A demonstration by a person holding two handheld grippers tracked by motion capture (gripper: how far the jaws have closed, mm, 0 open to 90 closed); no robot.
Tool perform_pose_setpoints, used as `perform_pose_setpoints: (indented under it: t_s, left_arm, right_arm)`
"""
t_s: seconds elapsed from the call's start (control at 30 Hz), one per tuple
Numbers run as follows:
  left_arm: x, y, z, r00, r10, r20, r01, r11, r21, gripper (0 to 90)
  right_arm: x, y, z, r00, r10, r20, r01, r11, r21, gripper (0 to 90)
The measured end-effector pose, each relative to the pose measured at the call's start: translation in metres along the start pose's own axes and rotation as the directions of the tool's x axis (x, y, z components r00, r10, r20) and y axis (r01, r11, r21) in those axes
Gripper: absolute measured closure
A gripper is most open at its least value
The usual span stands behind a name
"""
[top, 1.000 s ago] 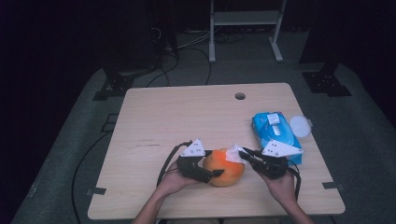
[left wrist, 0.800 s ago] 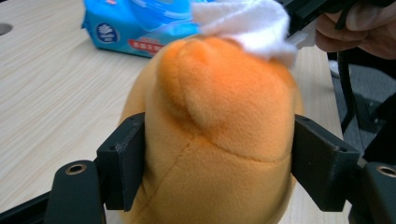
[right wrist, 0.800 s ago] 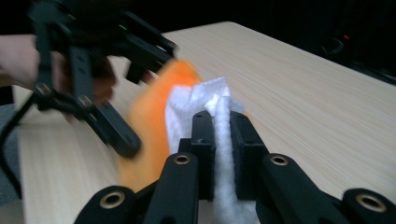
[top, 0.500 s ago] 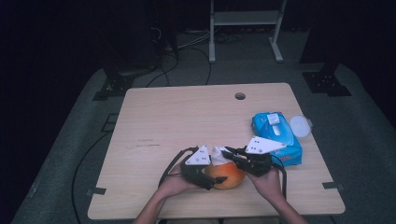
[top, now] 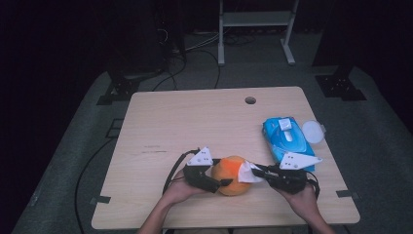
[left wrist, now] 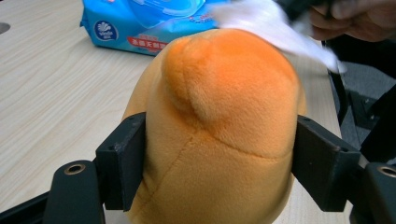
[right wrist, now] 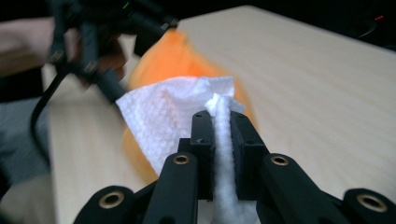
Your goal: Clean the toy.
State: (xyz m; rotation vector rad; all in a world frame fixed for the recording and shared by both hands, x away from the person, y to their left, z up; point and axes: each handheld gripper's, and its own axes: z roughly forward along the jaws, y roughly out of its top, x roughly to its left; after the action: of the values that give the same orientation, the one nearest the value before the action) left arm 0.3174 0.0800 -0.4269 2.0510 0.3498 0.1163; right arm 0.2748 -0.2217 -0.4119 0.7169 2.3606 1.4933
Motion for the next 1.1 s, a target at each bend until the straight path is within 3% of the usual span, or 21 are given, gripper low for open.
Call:
perform_pose_setpoints:
  t_s: [0.33,0.53,0.73,0.83,0.93,1.1]
  left_arm:
    - [0.003,-0.003,-0.005,0.9999,-0.016,0.004,0.016,0.9998,-0.008,23.7]
    - [0.002,-0.002,-0.005,0.9999,-0.010,0.005,0.010,0.9999,-0.002,22.7]
    - [0.000,-0.003,-0.006,0.9999,-0.006,0.010,0.006,1.0000,-0.004,21.5]
    - [-0.001,-0.003,-0.005,0.9999,0.002,0.011,-0.002,1.0000,0.000,20.9]
    - [-0.002,-0.002,-0.005,0.9999,0.009,0.012,-0.009,1.0000,-0.001,20.5]
    - [-0.003,-0.002,-0.006,0.9998,0.016,0.015,-0.016,0.9998,0.007,20.3]
  right_arm:
    - [-0.027,-0.038,-0.041,0.9964,0.067,0.053,-0.070,0.995,0.065,77.6]
    - [-0.042,-0.061,-0.069,0.9863,0.120,0.113,-0.130,0.988,0.084,72.1]
    - [-0.049,-0.077,-0.085,0.9765,0.156,0.149,-0.174,0.978,0.116,59.7]
    - [-0.049,-0.077,-0.090,0.9760,0.162,0.145,-0.176,0.980,0.090,55.0]
    - [-0.044,-0.067,-0.087,0.9829,0.143,0.115,-0.151,0.986,0.065,53.2]
    - [-0.034,-0.039,-0.060,0.9955,0.093,0.018,-0.094,0.995,0.034,51.1]
